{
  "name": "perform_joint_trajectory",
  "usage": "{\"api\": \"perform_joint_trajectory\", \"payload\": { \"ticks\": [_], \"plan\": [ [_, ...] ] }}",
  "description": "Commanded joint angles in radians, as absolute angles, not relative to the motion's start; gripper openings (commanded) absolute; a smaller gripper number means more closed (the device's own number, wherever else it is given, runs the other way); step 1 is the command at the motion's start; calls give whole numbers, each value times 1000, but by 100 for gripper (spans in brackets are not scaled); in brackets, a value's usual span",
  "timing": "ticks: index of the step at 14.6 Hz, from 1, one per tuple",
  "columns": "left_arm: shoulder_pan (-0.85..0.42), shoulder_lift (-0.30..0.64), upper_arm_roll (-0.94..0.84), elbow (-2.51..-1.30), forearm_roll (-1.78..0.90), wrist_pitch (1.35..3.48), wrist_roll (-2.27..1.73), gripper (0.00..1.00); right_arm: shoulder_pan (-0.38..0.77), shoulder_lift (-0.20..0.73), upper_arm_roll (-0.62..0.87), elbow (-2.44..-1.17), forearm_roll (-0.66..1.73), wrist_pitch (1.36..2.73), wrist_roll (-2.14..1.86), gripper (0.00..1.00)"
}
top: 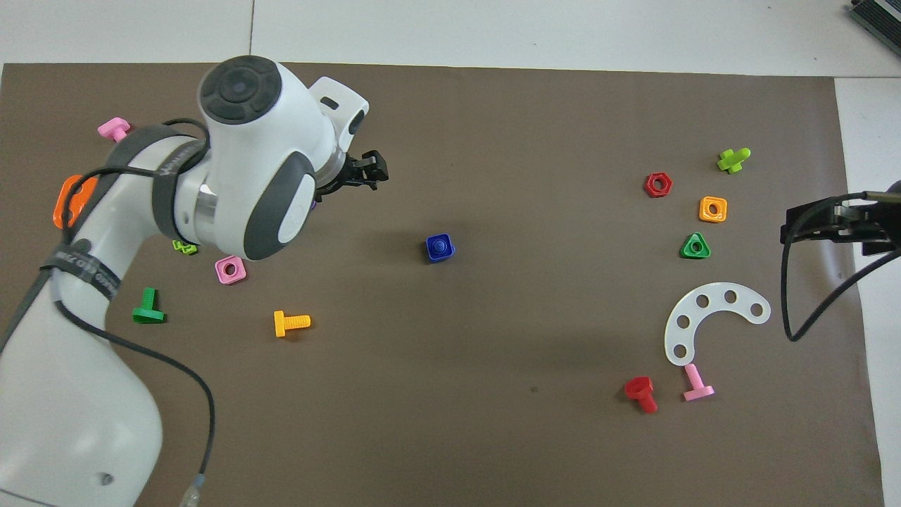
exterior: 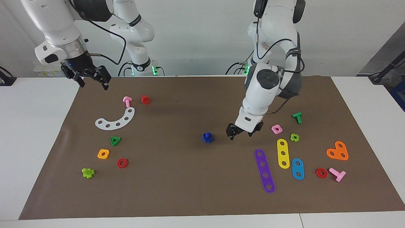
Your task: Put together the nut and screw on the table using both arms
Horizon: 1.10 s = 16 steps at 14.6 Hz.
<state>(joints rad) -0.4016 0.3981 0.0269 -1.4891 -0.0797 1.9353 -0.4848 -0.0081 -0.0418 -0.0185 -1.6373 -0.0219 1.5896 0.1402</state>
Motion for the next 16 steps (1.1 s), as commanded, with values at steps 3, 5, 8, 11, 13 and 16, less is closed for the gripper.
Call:
{"api": "perform_joint_trajectory", "payload": {
  "ticks": [3, 5, 8, 11, 13, 16],
  "plan": [
    [-227, 253, 18, -1616, -91, 1856, -237, 92, -15, -58, -15, -1658, -3, 1606, 129, 100],
    [-161, 203, 18, -1670, -87, 1842, -154, 93, -15, -58, -15, -1658, -3, 1608, 129, 100],
    [-92, 166, 26, -1674, -84, 1763, -37, 93, -15, -58, -15, -1658, -3, 1608, 129, 100],
    [-55, 115, 25, -1677, -60, 1718, -11, 93, -15, -58, -15, -1658, -3, 1608, 129, 100],
    [-60, 72, 25, -1686, 18, 1688, -12, 94, -15, -60, -15, -1658, -3, 1608, 129, 100],
    [-66, 20, 21, -1687, 18, 1677, -20, 97, -15, -58, -15, -1658, -3, 1608, 129, 100]
  ]
}}
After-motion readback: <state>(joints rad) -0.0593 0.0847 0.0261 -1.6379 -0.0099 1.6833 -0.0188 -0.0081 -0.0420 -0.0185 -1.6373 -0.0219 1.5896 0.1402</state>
